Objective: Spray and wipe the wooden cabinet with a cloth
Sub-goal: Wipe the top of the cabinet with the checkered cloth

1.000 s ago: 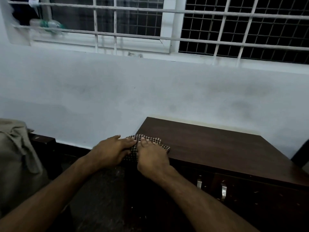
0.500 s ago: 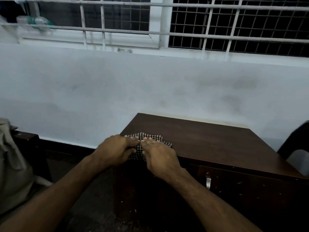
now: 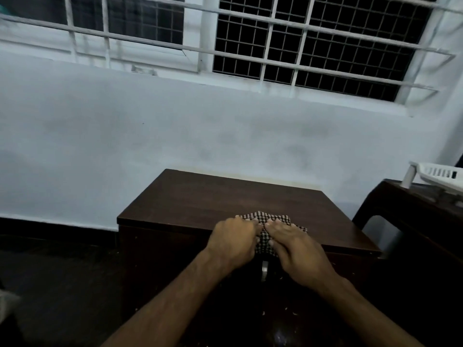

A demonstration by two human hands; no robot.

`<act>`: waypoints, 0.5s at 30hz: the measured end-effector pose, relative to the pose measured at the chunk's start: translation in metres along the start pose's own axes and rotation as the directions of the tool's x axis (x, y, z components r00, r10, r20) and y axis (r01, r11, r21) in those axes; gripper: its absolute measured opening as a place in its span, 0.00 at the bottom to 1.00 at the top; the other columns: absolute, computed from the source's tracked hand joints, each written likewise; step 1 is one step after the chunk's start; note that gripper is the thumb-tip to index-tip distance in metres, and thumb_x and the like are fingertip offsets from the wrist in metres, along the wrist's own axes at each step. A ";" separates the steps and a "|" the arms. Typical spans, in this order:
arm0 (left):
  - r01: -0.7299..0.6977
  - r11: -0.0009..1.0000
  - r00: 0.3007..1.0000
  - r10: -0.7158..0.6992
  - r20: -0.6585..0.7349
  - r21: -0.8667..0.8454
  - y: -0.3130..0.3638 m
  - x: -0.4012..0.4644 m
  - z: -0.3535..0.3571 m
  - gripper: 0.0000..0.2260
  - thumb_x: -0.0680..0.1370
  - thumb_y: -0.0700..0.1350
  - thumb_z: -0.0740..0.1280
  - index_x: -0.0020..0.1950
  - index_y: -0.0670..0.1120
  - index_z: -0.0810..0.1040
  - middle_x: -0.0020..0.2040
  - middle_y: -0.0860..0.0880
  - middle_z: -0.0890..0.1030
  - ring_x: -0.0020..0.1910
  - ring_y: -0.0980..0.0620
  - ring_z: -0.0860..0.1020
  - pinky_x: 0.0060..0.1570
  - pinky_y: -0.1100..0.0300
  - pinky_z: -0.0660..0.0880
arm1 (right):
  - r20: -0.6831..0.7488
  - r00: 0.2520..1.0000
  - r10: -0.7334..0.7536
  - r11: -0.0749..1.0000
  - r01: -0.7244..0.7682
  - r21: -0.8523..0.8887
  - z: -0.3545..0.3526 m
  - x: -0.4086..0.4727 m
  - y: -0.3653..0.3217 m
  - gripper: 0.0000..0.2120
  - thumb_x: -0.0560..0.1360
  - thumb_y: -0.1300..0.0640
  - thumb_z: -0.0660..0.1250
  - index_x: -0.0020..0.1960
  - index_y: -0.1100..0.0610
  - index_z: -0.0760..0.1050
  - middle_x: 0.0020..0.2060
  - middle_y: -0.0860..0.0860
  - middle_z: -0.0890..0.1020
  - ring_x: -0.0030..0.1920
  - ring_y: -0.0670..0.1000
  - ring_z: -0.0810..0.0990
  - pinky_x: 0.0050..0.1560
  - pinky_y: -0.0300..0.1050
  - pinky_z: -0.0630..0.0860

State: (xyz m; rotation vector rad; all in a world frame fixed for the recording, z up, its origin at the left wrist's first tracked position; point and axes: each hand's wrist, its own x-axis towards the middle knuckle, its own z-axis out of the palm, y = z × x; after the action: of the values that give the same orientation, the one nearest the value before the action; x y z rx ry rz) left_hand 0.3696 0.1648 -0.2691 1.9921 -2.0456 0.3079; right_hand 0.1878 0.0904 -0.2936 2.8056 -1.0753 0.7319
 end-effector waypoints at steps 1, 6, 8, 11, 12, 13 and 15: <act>-0.005 1.000 1.000 0.005 -0.011 -0.009 -0.003 -0.003 -0.001 0.16 0.80 0.52 0.61 0.67 0.54 0.74 0.66 0.51 0.81 0.61 0.43 0.80 0.57 0.48 0.80 | 0.002 1.000 0.004 1.000 -0.004 0.009 0.000 0.002 -0.005 0.22 0.80 0.50 0.60 0.73 0.51 0.74 0.72 0.46 0.76 0.75 0.44 0.69 0.78 0.45 0.60; 0.068 0.996 0.998 -0.068 0.000 -0.061 -0.048 -0.030 -0.014 0.16 0.80 0.52 0.61 0.68 0.58 0.73 0.67 0.56 0.79 0.65 0.47 0.79 0.60 0.47 0.79 | 0.091 0.993 -0.076 0.997 0.072 0.040 0.009 0.028 -0.054 0.22 0.84 0.51 0.58 0.78 0.51 0.67 0.77 0.47 0.68 0.79 0.47 0.63 0.79 0.46 0.52; 0.129 0.990 0.991 -0.130 -0.012 -0.055 -0.066 -0.043 -0.021 0.16 0.80 0.52 0.62 0.68 0.59 0.75 0.69 0.58 0.78 0.66 0.48 0.78 0.61 0.48 0.78 | 0.107 0.988 -0.112 0.993 0.106 0.057 0.015 0.042 -0.078 0.23 0.84 0.52 0.57 0.78 0.52 0.65 0.78 0.48 0.67 0.79 0.48 0.62 0.79 0.48 0.53; 0.180 0.983 0.983 -0.182 -0.030 -0.043 -0.079 -0.054 -0.027 0.18 0.81 0.51 0.64 0.71 0.60 0.75 0.72 0.60 0.75 0.69 0.49 0.76 0.65 0.50 0.75 | 0.121 0.982 -0.143 0.989 0.137 0.057 0.022 0.054 -0.096 0.23 0.84 0.53 0.57 0.78 0.54 0.65 0.78 0.49 0.67 0.79 0.49 0.62 0.79 0.49 0.54; 0.182 0.982 0.983 -0.183 -0.029 -0.043 -0.079 -0.055 -0.028 0.18 0.81 0.52 0.64 0.72 0.60 0.74 0.73 0.60 0.74 0.70 0.50 0.75 0.66 0.51 0.75 | 0.122 0.981 -0.150 0.988 0.144 0.058 0.022 0.054 -0.097 0.23 0.84 0.53 0.57 0.79 0.54 0.65 0.78 0.49 0.66 0.79 0.49 0.62 0.79 0.49 0.54; 0.183 0.982 0.983 -0.184 -0.024 -0.040 -0.078 -0.054 -0.028 0.19 0.81 0.52 0.64 0.73 0.60 0.73 0.74 0.60 0.73 0.71 0.51 0.75 0.67 0.52 0.74 | 0.123 0.979 -0.161 0.986 0.154 0.065 0.022 0.053 -0.095 0.23 0.84 0.53 0.56 0.79 0.54 0.64 0.79 0.49 0.66 0.79 0.49 0.61 0.79 0.49 0.53; 0.189 0.981 0.982 -0.190 -0.014 -0.032 -0.072 -0.049 -0.027 0.20 0.81 0.52 0.64 0.73 0.60 0.73 0.74 0.61 0.72 0.71 0.52 0.75 0.67 0.52 0.74 | 0.133 0.973 -0.190 0.981 0.181 0.077 0.021 0.050 -0.084 0.23 0.85 0.53 0.55 0.80 0.53 0.62 0.79 0.48 0.64 0.80 0.48 0.59 0.80 0.48 0.52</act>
State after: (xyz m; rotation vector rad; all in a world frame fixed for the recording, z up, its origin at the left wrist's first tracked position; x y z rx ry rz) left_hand 0.4432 0.2177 -0.2626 2.1371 -1.8208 0.2512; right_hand 0.2827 0.1187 -0.2793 2.9978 -0.8031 0.5695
